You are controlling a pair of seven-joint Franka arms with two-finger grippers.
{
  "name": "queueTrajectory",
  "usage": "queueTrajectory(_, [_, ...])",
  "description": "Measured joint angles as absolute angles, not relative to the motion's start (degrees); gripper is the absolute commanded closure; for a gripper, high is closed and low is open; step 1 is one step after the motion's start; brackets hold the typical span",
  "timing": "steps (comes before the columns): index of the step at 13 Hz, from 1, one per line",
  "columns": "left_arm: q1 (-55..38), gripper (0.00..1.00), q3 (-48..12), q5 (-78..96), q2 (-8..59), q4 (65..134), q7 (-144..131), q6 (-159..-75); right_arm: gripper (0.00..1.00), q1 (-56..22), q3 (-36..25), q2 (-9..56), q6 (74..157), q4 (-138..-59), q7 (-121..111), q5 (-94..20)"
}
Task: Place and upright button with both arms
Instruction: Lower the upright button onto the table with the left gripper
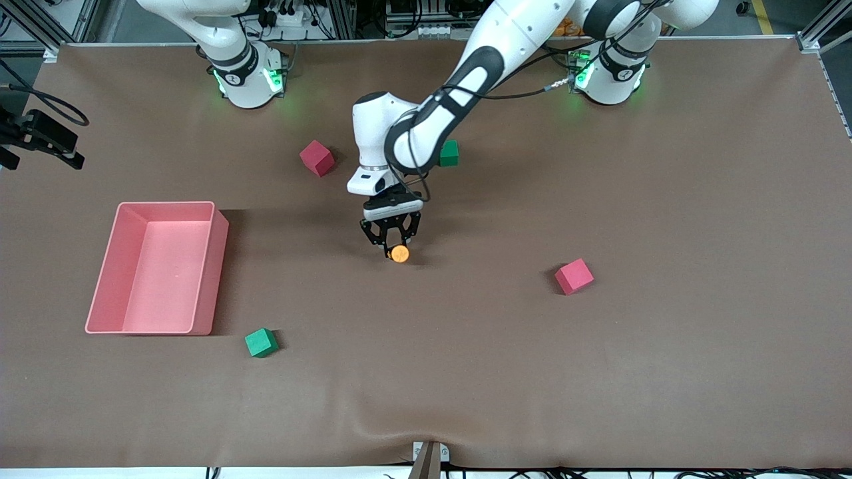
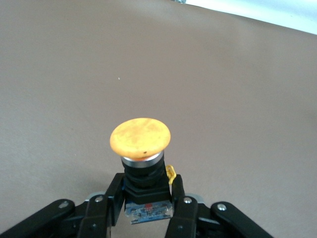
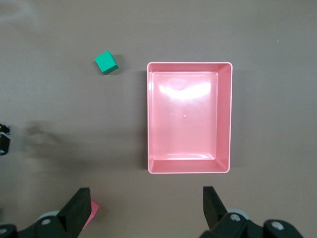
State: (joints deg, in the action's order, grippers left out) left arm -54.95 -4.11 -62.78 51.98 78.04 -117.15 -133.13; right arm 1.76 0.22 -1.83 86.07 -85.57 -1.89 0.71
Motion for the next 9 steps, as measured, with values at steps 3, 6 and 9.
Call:
queueTrajectory(3, [-55.60,1.00,-4.09,-74.70,55.82,78.19,-123.74,-133.10,0.00,1.76,0.19,-1.79,86.00,-85.57,-1.89,0.71])
queueTrajectory(6, [-56.16,0.01,-3.94,-78.20,56.69,78.24,-124.25,-132.52,0.00,1.77,0.10,-1.76,85.90,-85.57,-1.89,0.71])
queueTrajectory(9, [-56.31,0.00,-3.90,-78.20,56.78,78.37,-125.79,-132.28,0.00,1.77,0.08,-1.71,85.11,-85.57,-1.89,0.71])
